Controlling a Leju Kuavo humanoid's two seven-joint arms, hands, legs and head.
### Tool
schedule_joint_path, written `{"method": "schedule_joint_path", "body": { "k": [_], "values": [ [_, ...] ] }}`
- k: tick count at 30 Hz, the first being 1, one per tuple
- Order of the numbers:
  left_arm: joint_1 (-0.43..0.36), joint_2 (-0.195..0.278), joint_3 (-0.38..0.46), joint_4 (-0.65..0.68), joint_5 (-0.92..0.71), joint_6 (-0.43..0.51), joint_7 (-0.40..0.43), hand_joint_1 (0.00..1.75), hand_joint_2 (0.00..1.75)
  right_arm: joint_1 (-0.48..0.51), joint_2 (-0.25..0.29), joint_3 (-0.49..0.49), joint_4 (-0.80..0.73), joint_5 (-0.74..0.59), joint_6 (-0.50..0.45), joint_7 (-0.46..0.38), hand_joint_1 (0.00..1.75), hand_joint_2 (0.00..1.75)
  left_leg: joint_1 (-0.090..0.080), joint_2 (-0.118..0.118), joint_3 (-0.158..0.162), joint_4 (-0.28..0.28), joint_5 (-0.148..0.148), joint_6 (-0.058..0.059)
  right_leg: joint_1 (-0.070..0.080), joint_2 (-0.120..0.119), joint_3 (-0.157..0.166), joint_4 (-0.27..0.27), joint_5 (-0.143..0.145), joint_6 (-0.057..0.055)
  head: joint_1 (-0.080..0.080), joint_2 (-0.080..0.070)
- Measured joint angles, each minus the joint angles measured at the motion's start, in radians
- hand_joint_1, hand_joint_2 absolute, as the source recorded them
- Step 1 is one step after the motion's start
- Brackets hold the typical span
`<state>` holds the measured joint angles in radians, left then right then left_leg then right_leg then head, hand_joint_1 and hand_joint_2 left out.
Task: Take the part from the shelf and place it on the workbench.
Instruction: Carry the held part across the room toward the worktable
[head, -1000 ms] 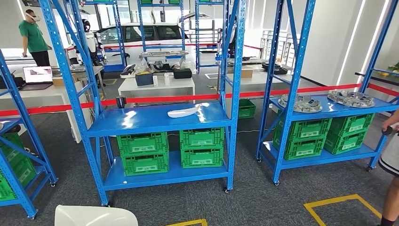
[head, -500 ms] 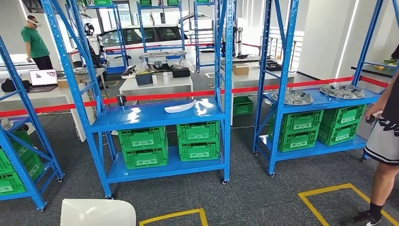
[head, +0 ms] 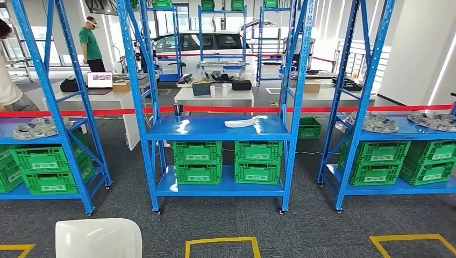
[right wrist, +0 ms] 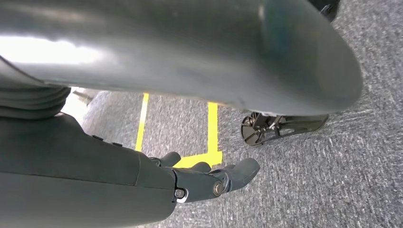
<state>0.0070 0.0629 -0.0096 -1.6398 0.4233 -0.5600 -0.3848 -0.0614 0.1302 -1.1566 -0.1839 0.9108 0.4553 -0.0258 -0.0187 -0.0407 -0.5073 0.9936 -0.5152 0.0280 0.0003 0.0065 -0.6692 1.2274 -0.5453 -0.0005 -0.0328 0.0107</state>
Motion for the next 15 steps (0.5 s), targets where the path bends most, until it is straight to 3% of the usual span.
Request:
{"method": "schedule_joint_path", "body": {
  "k": [2,4,6,8,10,12,13,14,15],
  "values": [
    [0.002,-0.002,0.003,-0.001,-0.004,0.003,-0.002,1.75,1.75,-0.001,-0.002,0.000,0.000,0.001,0.000,0.000,0.00,0.00,0.001,-0.018,-0.016,0.016,0.001,-0.004,0.001,0.041,0.076,-0.130,0.036,-0.012,0.000,0.000],
    [0.006,-0.003,0.007,-0.004,-0.007,0.007,-0.004,1.75,1.75,-0.001,-0.003,0.000,0.000,0.001,0.002,-0.002,0.00,0.00,0.004,-0.034,-0.033,0.025,0.004,-0.014,0.003,0.060,0.105,-0.187,0.040,-0.019,0.000,0.000],
    [0.013,-0.004,0.009,-0.007,-0.009,0.011,-0.006,1.75,1.75,-0.001,-0.002,0.000,0.000,0.001,0.003,-0.002,0.00,0.00,0.006,-0.049,-0.043,0.026,0.007,-0.025,0.003,0.039,0.106,-0.195,0.043,-0.024,0.000,0.000],
    [0.017,-0.004,0.013,-0.010,-0.014,0.015,-0.011,1.75,1.75,-0.001,-0.002,0.001,0.000,0.002,0.001,0.001,0.00,0.00,0.005,-0.026,-0.055,0.048,-0.007,-0.037,-0.001,0.017,0.111,-0.206,0.048,-0.034,-0.001,0.000],
    [0.017,-0.004,0.017,-0.011,-0.025,0.023,-0.018,1.75,1.75,-0.001,-0.001,0.000,0.000,0.002,0.000,0.002,0.00,0.00,0.010,0.015,-0.099,0.140,-0.060,-0.050,-0.003,-0.007,0.113,-0.212,0.051,-0.040,-0.002,0.000],
    [0.021,-0.005,0.020,-0.012,-0.039,0.030,-0.026,1.75,1.75,0.000,-0.001,0.000,0.000,0.001,0.000,0.004,0.00,0.00,0.020,0.029,-0.157,0.257,-0.109,-0.063,-0.004,-0.032,0.111,-0.212,0.050,-0.041,-0.003,0.000],
    [0.023,-0.005,0.021,-0.013,-0.052,0.038,-0.033,1.75,1.75,0.000,-0.001,0.000,0.000,0.000,0.000,0.007,0.00,0.00,0.025,0.031,-0.170,0.283,-0.110,-0.068,-0.004,-0.045,0.111,-0.211,0.050,-0.041,-0.003,0.000],
    [0.024,-0.005,0.023,-0.015,-0.072,0.051,-0.043,1.75,1.75,0.000,-0.001,0.000,0.000,0.000,0.000,0.010,0.00,0.00,0.029,0.035,-0.166,0.275,-0.095,-0.071,-0.005,-0.058,0.111,-0.211,0.049,-0.040,-0.003,0.000],
    [0.024,-0.005,0.027,-0.020,-0.096,0.070,-0.058,1.75,1.75,-0.001,-0.001,0.000,0.000,0.001,0.000,0.013,0.00,0.00,0.032,0.043,-0.142,0.227,-0.064,-0.074,-0.006,-0.071,0.111,-0.210,0.049,-0.038,-0.003,0.000]
  ]
}}
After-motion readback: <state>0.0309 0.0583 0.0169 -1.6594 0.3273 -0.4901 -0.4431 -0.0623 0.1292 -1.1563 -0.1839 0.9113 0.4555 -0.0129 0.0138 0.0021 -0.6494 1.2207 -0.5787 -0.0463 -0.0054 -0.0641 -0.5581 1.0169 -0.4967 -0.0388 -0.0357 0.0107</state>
